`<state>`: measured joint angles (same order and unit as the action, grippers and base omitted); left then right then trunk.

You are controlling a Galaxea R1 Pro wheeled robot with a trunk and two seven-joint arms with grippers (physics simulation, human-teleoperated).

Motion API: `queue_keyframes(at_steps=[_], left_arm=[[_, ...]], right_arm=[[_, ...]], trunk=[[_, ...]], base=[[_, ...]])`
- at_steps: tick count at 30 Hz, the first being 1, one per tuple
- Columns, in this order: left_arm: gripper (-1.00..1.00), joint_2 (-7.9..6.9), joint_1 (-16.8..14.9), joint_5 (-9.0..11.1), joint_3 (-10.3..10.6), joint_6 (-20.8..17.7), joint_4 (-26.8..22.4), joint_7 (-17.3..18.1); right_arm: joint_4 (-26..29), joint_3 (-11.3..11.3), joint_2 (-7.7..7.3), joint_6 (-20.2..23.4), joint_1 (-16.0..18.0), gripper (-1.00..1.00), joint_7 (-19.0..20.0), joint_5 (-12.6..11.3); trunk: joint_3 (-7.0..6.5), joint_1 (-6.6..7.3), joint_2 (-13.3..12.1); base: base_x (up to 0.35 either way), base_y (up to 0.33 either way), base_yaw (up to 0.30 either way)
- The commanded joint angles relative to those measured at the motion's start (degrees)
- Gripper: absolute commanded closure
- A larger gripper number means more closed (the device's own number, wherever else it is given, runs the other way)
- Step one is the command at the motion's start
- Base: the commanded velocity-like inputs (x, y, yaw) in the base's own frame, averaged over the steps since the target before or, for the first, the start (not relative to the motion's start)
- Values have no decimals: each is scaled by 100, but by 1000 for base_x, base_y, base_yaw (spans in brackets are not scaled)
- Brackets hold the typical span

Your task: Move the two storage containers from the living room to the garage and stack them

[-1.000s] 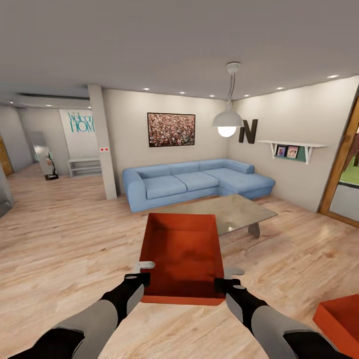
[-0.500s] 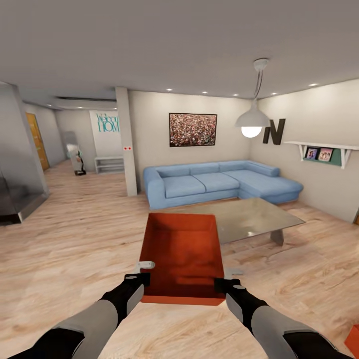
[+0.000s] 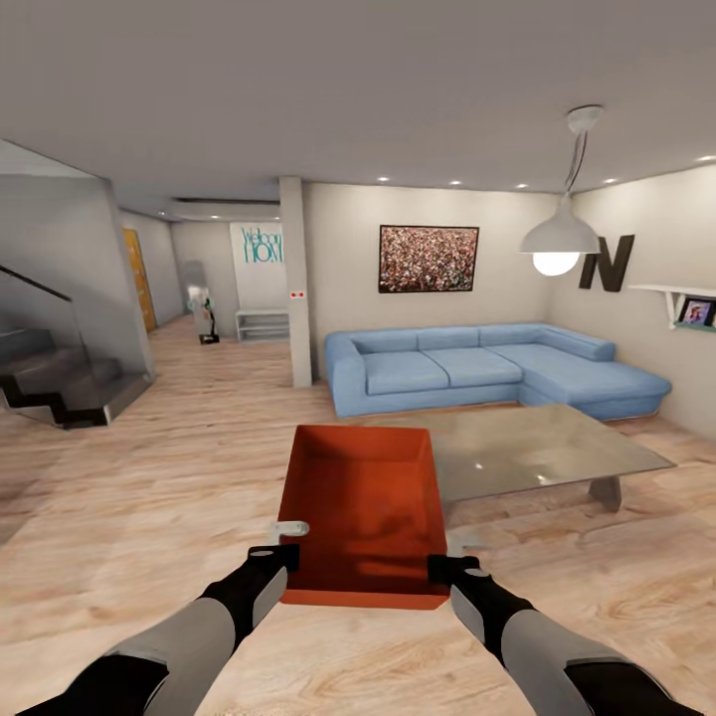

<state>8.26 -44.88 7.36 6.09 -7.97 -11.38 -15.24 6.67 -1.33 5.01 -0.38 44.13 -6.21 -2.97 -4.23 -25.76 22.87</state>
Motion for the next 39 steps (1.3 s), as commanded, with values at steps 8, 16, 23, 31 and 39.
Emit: queue_keyframes(at_steps=[8,16,23,31,39], left_arm=[[100,1,-3,-130,-47,-20,-31,-111],[100,1,-3,-130,-45,-20,-31,-112],[100,1,-3,-130,-47,-20,-31,-116],[100,1,-3,-130,-47,-20,-31,-117],[100,1,-3,-130,-46,-19,-35,-118]], right_arm=[[-17,-69,17,2,-2,100,23,-108],[-17,-69,17,2,-2,100,23,-108],[-17,-69,17,1,-1,100,23,-108],[-17,-69,17,2,-1,100,23,-108],[-17,-69,17,1,-2,100,23,-108]], trunk=[[2,-2,5],[2,-2,5],[2,-2,5],[2,-2,5],[2,-2,5]], base=[[0,0,277],[0,0,277],[0,0,277],[0,0,277],[0,0,277]])
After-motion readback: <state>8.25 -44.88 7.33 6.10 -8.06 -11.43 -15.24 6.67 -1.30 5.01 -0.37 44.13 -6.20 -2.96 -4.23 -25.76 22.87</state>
